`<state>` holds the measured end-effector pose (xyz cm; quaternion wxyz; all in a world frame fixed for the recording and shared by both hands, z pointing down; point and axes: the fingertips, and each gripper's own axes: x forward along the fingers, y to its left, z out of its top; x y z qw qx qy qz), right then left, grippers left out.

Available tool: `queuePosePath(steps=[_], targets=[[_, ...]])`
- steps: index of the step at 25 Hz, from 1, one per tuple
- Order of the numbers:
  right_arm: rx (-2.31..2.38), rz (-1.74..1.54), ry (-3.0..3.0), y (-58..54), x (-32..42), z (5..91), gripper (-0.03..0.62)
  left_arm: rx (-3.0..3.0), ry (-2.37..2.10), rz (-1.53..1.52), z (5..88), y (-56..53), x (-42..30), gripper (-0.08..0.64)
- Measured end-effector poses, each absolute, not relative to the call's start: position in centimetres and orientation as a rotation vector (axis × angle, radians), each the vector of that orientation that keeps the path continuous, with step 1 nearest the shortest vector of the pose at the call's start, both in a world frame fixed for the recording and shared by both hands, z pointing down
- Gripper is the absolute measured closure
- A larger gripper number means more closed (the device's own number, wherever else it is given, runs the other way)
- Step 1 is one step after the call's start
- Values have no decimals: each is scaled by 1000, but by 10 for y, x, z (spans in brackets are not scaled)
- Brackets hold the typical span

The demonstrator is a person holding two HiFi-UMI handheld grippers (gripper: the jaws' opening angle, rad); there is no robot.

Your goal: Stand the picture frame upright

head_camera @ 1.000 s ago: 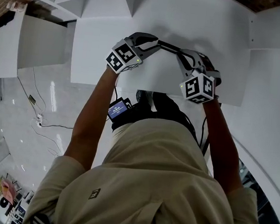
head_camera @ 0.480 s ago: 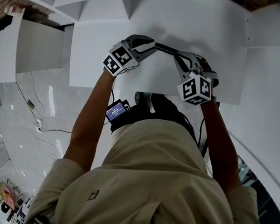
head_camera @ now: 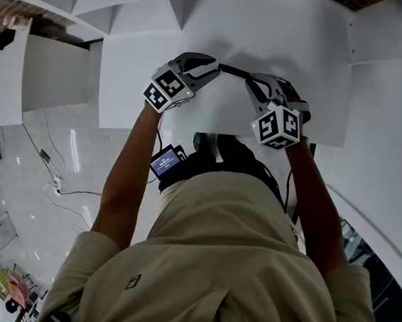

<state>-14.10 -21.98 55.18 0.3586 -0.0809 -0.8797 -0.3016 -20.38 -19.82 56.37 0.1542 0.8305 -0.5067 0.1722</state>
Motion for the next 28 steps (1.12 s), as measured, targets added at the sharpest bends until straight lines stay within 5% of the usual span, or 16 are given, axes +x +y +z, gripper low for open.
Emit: queuePosePath(steps=[28], targets=[[-153,-756,-2275,-236,-144,549,561,2381,-1454,500,560,-199,-207,468]])
